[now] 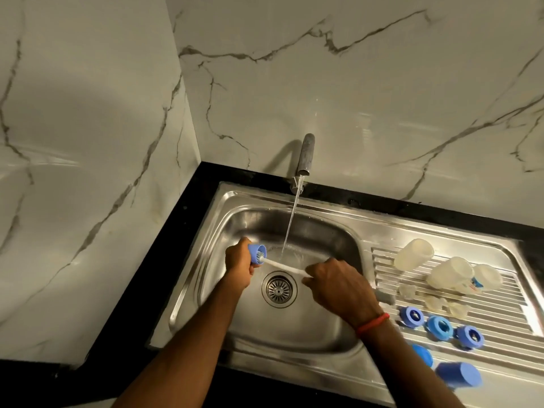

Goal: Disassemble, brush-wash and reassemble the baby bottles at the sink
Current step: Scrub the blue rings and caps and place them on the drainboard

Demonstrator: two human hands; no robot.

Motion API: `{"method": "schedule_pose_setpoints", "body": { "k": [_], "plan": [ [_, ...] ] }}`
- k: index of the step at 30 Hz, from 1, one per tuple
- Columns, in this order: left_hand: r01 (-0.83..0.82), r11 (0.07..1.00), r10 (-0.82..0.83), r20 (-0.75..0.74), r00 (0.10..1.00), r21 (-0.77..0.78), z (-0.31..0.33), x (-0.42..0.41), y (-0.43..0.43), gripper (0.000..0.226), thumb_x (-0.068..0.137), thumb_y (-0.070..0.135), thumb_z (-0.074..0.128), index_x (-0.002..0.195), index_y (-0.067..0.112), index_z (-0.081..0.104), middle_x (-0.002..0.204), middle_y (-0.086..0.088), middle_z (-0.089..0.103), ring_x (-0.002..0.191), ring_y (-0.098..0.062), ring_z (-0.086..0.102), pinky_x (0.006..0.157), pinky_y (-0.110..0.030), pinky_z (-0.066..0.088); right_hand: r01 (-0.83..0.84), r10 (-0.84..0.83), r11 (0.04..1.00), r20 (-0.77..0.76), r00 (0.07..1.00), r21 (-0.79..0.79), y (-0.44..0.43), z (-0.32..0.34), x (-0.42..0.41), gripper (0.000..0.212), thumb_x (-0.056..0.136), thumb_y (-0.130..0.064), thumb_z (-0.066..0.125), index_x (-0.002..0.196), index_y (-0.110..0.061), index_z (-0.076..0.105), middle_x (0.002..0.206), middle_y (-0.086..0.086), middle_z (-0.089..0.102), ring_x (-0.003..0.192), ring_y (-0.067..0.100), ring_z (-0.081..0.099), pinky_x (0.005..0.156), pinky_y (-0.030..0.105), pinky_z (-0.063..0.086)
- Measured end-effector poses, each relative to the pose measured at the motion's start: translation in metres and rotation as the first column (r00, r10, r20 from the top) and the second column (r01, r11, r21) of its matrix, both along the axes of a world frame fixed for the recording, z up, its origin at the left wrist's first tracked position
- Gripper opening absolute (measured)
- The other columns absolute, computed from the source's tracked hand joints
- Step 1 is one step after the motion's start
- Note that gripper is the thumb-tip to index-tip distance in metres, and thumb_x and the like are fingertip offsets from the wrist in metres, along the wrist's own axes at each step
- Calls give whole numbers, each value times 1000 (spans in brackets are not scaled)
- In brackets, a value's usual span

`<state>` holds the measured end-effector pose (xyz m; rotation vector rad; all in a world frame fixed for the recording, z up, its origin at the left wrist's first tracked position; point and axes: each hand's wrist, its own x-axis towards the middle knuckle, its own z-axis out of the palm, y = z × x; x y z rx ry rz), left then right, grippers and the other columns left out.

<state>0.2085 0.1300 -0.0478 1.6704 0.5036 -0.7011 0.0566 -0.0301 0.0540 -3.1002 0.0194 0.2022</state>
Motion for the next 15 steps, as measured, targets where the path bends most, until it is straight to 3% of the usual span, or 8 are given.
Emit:
{"method": "schedule_pose_setpoints", "body": {
  "k": [1, 3, 6, 10, 12, 15],
  "plan": [
    [34, 999, -34, 6, 999, 31, -1, -3, 3, 22, 66, -10, 56, 83, -3, 68, 76, -18, 54, 50, -21, 45, 47, -22, 25, -51, 52, 998, -26, 998, 27, -4, 2, 6, 36, 101, -47, 44, 97, -20, 67, 91, 5, 68, 85, 26, 68, 74, 40, 56],
    [-55, 998, 55, -4, 998, 31, -4, -9, 11, 11, 78, -4, 59, 85, -1, 68, 76, -19, 57, 49, -20, 46, 43, -23, 26, -70, 77, 992, -67, 995, 105, -12, 8, 16, 38, 101, -50, 42, 101, -22, 68, 93, 4, 70, 86, 24, 68, 77, 40, 57],
    [-224, 974, 224, 0, 975, -39, -6, 3, 18, 20, 91, 19, 55, 88, 3, 67, 69, -16, 64, 46, -19, 52, 37, -20, 25, 58, -62, 977, 12, 998, 206, -17, 10, 19, 31, 98, -51, 52, 112, -30, 70, 96, -3, 73, 83, 18, 70, 75, 36, 58],
    [-148, 989, 150, 75, 986, -30, 20, 24, 16, 13, 86, 17, 61, 85, 7, 69, 54, -7, 59, 33, -13, 42, 38, -16, 22, 126, -136, 990, 226, 965, 58, -9, 1, 15, 22, 96, -46, 58, 106, -31, 71, 77, -2, 70, 65, 20, 67, 56, 28, 51],
    [-136, 990, 137, 112, 984, -23, 31, 30, 15, 17, 89, 20, 56, 76, 11, 62, 55, -7, 57, 31, -13, 42, 38, -16, 21, 93, -83, 995, 239, 967, -32, -3, -4, 13, 20, 97, -41, 57, 105, -29, 70, 73, -1, 68, 60, 20, 66, 50, 25, 43],
    [-103, 995, 100, 147, 984, 15, 34, 27, 13, 21, 90, 19, 52, 74, 9, 59, 61, -11, 55, 35, -16, 42, 36, -16, 23, -66, 64, 998, 126, 990, 11, -9, -6, 10, 24, 100, -41, 50, 110, -26, 66, 82, -1, 69, 71, 19, 68, 59, 29, 53]
  ]
}}
